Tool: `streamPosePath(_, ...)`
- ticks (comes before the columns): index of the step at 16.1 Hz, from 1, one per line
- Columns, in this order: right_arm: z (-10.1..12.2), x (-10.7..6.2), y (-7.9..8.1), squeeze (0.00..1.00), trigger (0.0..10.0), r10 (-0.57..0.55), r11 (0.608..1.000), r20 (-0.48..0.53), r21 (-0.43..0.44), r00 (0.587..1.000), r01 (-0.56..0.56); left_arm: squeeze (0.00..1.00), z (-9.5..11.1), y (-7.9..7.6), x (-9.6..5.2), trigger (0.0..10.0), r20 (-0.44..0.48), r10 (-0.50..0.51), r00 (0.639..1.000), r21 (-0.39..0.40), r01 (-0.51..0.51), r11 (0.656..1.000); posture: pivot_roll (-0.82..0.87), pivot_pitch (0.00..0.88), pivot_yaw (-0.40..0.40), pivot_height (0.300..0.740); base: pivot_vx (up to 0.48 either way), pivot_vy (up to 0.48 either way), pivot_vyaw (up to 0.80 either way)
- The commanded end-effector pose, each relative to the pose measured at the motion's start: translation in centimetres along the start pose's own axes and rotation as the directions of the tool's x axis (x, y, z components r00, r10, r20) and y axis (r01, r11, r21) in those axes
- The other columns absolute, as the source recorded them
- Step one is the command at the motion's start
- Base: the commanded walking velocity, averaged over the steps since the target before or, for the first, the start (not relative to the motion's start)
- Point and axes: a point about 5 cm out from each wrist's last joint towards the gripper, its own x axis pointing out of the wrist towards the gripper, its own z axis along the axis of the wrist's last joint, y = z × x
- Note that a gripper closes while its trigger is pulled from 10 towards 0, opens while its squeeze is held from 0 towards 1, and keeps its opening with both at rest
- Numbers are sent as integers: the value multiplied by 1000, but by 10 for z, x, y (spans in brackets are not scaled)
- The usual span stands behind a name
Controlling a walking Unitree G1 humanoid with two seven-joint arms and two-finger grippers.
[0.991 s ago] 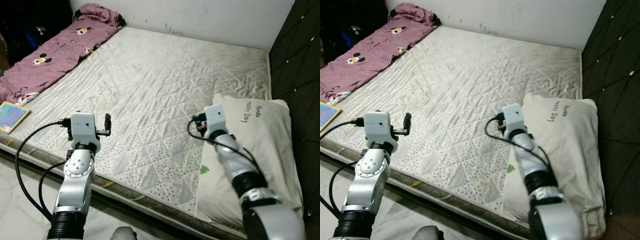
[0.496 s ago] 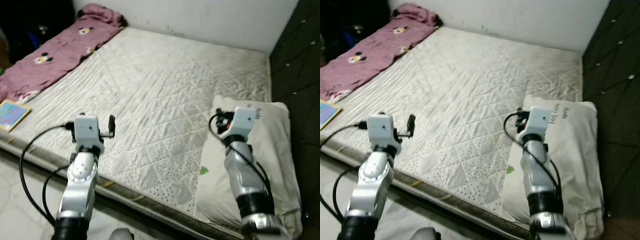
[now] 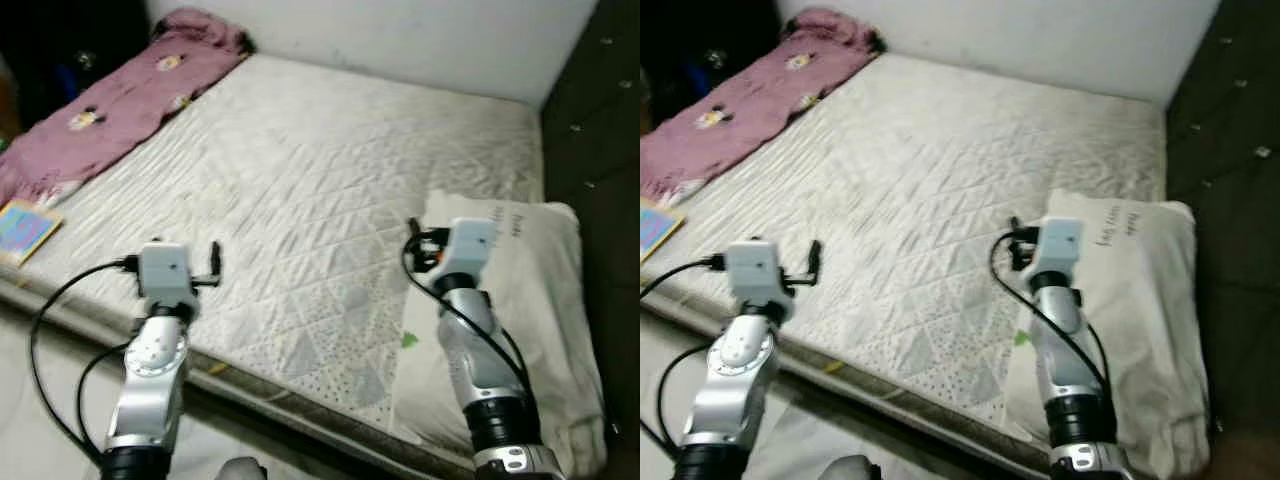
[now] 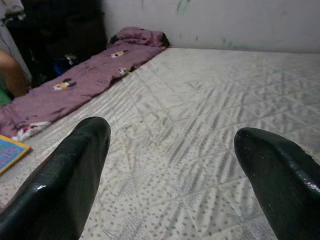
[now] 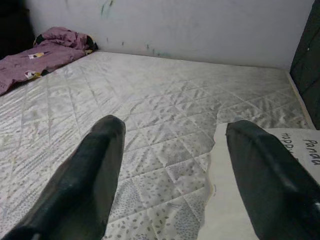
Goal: Clean up the room
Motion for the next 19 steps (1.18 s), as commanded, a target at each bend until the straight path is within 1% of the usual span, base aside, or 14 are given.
streamPosePath(1,2,0,-5,1000,10000,-21,1000,4,-16,1000,21,0,6,-4,2,10000,17,-17,1000,-3,17,1000,-123,0,23,740,0,0,-800)
streamPosePath(2,-2,1,-8,1000,10000,-52,998,-29,-23,998,51,0,7,-7,3,10000,20,-36,999,-1,37,999,-124,0,27,740,0,0,0)
streamPosePath(3,-4,2,-11,1000,10000,-73,997,-46,-34,996,71,0,8,-8,3,10000,21,-46,999,1,46,999,-123,0,30,740,0,0,0)
streamPosePath(4,-4,3,-12,1000,10000,-82,996,-55,-28,995,81,0,8,-8,3,10000,19,-47,999,0,47,999,-123,0,32,740,0,0,0)
streamPosePath(5,-4,3,-12,1000,10000,-84,996,-59,-27,995,83,0,8,-8,4,10000,17,-49,999,-1,49,999,-124,0,32,740,0,0,0)
streamPosePath(6,-5,3,-10,1000,10000,-77,997,-58,5,995,78,0,8,-8,4,10000,16,-51,999,0,51,999,-124,0,32,740,0,0,0)
streamPosePath(9,-4,2,-10,1000,10000,-91,996,-61,-5,994,91,0,8,-10,5,10000,10,-36,999,19,36,999,-125,0,26,740,0,0,0)
streamPosePath(10,-5,3,-10,675,10000,-93,996,-76,-7,993,92,0,9,-11,5,10000,8,-41,999,7,41,999,-125,0,22,740,0,0,0)
streamPosePath(11,-7,4,-10,0,10000,-90,996,-91,-4,992,90,0,8,-12,5,10000,1,-45,999,-13,45,999,-125,0,22,740,0,0,-800)
streamPosePath(14,-6,5,-10,0,10000,-83,997,-92,-10,992,83,0,9,-14,5,10000,10,-67,998,-25,67,997,-128,0,18,740,0,87,-800)
streamPosePath(17,-5,5,-9,0,10000,-76,997,-93,-5,993,76,0,10,-16,6,10000,12,-81,997,-32,81,996,-125,0,14,740,0,447,-800)
streamPosePath(19,-5,6,-7,0,10000,-65,998,-88,1,994,66,0,12,-18,6,10000,18,-91,996,-33,91,995,-125,0,14,740,0,480,0)
